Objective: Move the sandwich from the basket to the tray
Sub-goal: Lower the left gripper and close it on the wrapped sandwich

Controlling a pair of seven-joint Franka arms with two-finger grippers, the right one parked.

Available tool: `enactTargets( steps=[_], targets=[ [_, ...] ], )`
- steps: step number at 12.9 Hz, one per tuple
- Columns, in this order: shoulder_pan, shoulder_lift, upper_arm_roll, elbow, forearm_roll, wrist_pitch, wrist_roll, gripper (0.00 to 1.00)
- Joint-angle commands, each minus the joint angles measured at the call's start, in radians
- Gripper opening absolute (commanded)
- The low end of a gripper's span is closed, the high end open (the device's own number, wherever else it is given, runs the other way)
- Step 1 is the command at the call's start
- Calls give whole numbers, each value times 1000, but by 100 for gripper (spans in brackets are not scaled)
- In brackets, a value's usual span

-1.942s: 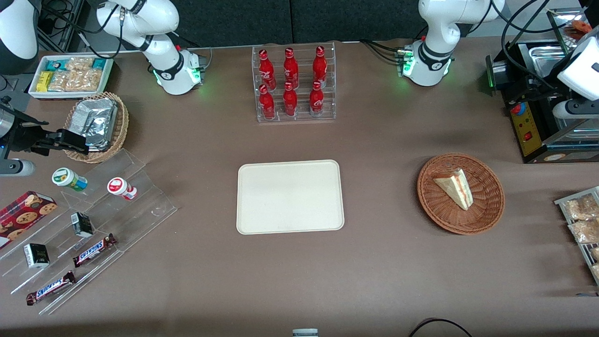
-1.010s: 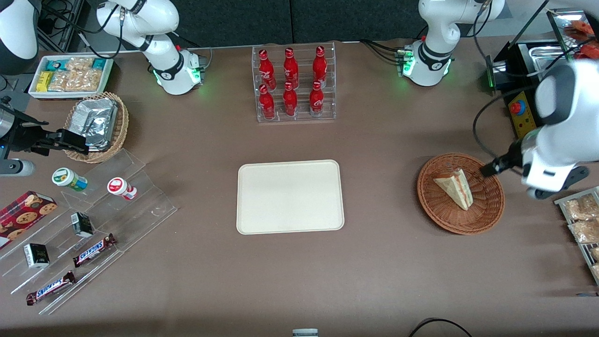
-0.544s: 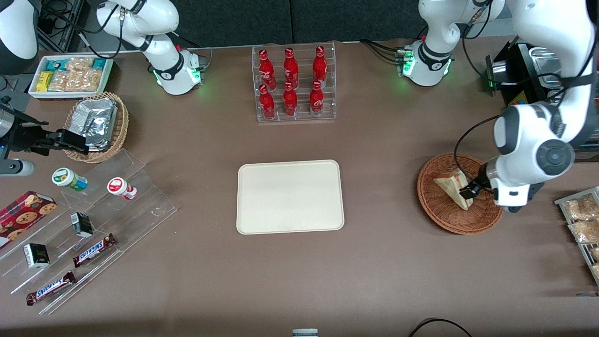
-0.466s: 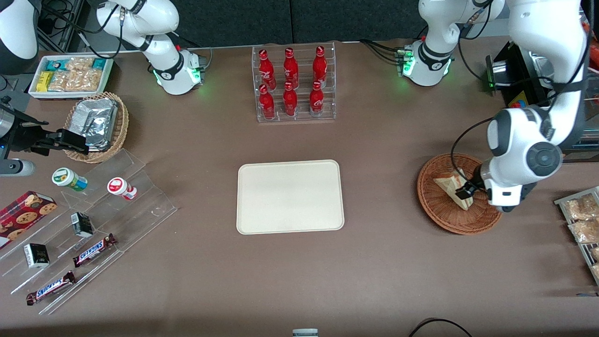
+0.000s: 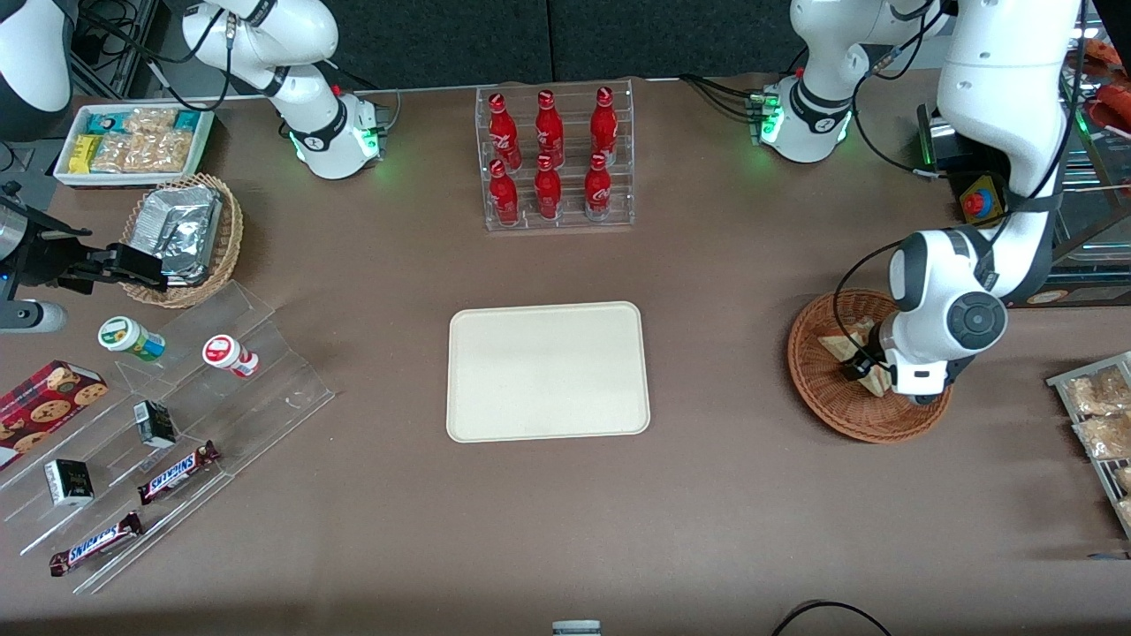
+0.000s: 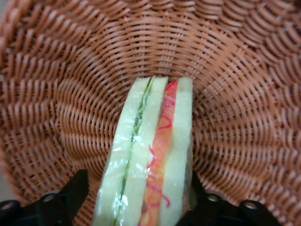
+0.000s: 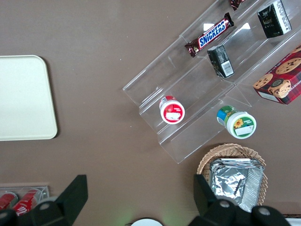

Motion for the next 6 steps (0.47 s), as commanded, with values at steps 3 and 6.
enactTargets(
  steps=[3,6],
  targets=[
    [-9,-80,-5,185,-10,-281,-9,0],
    [-64,-36,-45,532,-102,-612,-16,0]
  ],
)
